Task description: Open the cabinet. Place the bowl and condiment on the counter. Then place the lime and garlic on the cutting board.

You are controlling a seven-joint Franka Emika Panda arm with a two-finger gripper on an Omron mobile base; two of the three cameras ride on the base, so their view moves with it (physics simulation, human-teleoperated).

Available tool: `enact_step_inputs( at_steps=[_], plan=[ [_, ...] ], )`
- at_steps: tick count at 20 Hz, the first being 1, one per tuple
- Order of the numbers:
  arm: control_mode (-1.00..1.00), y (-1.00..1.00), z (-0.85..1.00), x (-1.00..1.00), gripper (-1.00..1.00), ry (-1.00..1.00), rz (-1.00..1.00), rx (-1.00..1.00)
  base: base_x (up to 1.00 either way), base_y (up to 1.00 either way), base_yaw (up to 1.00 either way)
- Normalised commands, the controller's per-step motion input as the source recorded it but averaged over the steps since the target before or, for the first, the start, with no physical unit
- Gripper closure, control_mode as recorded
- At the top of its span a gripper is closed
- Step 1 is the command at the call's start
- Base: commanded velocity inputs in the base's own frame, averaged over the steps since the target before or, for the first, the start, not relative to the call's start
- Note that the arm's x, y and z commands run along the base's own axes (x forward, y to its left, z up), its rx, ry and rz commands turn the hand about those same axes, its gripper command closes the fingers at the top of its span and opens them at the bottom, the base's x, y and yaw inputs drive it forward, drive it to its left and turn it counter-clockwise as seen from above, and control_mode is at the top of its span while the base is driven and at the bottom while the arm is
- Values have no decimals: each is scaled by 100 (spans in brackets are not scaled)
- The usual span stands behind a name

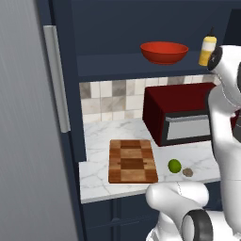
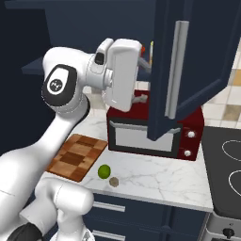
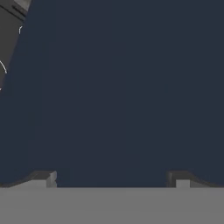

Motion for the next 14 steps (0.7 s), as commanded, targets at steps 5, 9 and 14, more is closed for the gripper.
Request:
enact_step_inputs(
  at_steps=[5,9,14],
  plan=[
    [-100,-38,0,0,-100,0,-12,0,0,0,0],
    [-100,-36,0,0,-100,0,-9,0,0,0,0],
    [-100,-42,0,0,-100,0,-1,0,0,0,0]
  ],
)
